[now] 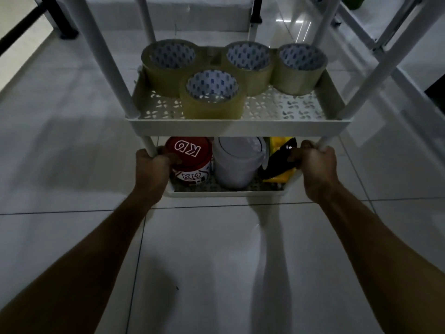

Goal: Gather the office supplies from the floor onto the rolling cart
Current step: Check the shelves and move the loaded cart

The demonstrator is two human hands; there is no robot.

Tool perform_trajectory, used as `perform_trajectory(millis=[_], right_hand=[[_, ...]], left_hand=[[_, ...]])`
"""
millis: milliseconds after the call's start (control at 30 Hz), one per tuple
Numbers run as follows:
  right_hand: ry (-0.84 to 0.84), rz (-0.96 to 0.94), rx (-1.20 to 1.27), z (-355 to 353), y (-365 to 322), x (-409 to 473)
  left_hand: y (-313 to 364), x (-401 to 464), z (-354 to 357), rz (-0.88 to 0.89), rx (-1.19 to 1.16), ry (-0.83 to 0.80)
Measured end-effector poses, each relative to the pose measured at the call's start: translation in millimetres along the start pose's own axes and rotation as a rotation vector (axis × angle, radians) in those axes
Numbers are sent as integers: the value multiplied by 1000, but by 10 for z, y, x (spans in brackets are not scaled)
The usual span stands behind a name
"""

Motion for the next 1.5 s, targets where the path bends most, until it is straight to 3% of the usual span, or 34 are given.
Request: perform_trajectory(millis=[233, 467, 700, 900, 1000, 1267, 1367, 1500], right_hand=[[-123, -42, 27, -53, 189, -86], [-53, 31, 26, -6, 240, -36], [-172, 43, -64, -34, 146, 26], [-55, 36, -62, -5, 246, -70], [-53, 38, -168, -64, 248, -173], [-50, 211, -428, -327, -26, -809], [-60, 167, -412, -349, -375, -1169], [-179, 39, -359, -352, -1043, -1766]], left_hand=[[-143, -170, -9, 54, -26, 36], [-287, -117, -12, -53, 15, -54], [-316, 21, -28, -113, 56, -113], [-252, -99, -43, -141, 72, -73], [-147, -204, -99, -167, 174, -148], [456, -617, -396, -315, 500, -311], [904, -824, -473, -203, 581, -320], [1645, -1253, -578, -52, 467, -299]])
Point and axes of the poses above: each hand's wrist, its own x-axis towards the middle knuckle, its own z-axis out of the palm, y = z × x, the point moved 2 cm from there along x, towards the middle knuckle, and after that the axes turned 3 degrees about z, right-handed, at the moved point
